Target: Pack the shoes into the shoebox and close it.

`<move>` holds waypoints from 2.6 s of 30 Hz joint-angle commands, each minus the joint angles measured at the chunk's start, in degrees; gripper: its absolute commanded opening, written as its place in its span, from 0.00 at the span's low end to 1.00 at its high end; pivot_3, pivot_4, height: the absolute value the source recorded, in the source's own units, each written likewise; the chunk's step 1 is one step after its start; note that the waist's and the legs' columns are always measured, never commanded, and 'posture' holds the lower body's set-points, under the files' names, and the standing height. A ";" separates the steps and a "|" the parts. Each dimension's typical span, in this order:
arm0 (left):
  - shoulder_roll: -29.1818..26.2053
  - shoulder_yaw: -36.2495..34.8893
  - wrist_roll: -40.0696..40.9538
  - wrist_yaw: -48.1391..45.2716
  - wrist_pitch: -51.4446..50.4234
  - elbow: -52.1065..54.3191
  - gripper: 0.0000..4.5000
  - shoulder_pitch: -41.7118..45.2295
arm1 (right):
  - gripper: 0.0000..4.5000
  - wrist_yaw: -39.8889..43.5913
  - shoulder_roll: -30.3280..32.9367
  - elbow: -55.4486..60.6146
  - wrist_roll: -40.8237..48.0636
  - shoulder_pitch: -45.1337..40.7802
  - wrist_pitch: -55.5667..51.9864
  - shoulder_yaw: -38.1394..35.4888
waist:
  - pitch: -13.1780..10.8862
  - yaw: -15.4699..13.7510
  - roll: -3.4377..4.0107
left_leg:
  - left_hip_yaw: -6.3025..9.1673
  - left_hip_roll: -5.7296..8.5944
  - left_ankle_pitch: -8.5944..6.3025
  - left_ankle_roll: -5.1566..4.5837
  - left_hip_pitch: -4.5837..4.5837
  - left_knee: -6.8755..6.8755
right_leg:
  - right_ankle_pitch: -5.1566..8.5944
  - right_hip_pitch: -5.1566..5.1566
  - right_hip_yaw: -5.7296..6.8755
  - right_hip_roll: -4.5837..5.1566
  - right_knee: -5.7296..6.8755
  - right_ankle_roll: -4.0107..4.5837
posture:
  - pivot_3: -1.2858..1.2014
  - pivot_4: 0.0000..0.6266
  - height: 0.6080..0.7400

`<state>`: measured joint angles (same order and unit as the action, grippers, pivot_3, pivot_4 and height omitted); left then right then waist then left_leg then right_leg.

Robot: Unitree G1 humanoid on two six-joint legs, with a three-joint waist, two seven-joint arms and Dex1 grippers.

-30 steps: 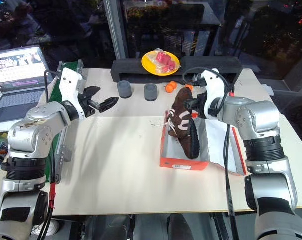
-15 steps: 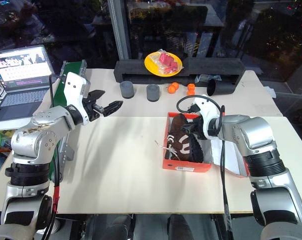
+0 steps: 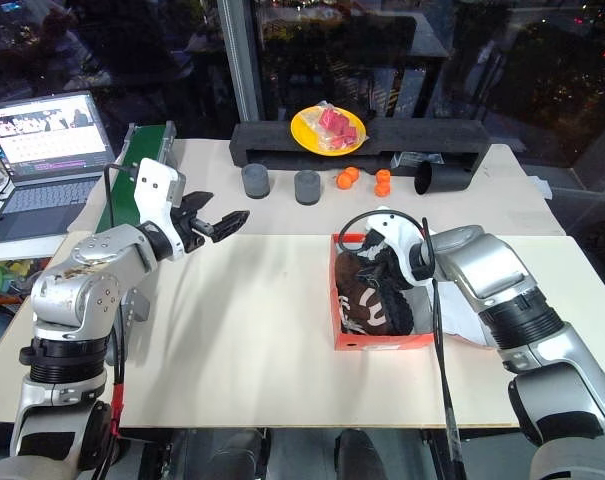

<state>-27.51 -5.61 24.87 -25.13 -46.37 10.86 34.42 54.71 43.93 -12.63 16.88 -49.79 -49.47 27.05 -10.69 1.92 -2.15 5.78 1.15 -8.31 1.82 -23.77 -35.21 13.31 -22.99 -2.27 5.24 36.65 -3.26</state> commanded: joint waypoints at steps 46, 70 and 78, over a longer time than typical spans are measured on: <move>-3.01 1.91 0.74 -6.46 1.06 2.18 1.00 1.73 | 0.93 7.55 -4.90 15.25 -8.18 -4.12 -18.84 -17.98 | 0.17 0.40 0.49 | 0.14 0.10 0.28 0.05 -0.97 0.28 | 0.90 -0.19 -0.14 -0.10 0.32 -0.08 | 0.52 0.24 1.00; -0.82 21.76 -1.78 -43.63 12.54 -18.67 1.00 20.71 | 0.00 -6.68 6.70 63.16 3.13 53.78 -43.03 -73.47 | -0.04 -1.91 0.48 | -0.04 0.07 0.34 -0.09 -1.33 0.06 | 1.13 -0.18 0.02 0.01 0.15 -0.45 | 0.52 0.24 1.00; 1.66 21.77 -4.18 -45.96 15.06 -23.52 1.00 23.64 | 0.00 -16.94 -14.68 61.30 -0.07 65.59 -35.11 -71.88 | -0.01 -0.85 0.48 | -0.17 -0.03 0.47 -0.29 -1.20 -0.09 | 1.10 -0.08 -0.04 -0.01 0.28 -0.47 | 0.52 0.24 1.00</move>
<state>-25.72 16.83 21.28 -70.60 -32.58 -12.34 56.47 40.92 32.22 50.71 18.40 15.11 -89.21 -46.01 -10.70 1.07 -1.67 5.59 1.06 -7.84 1.52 -24.90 -35.27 14.42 -23.00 -2.27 5.23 36.90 -3.73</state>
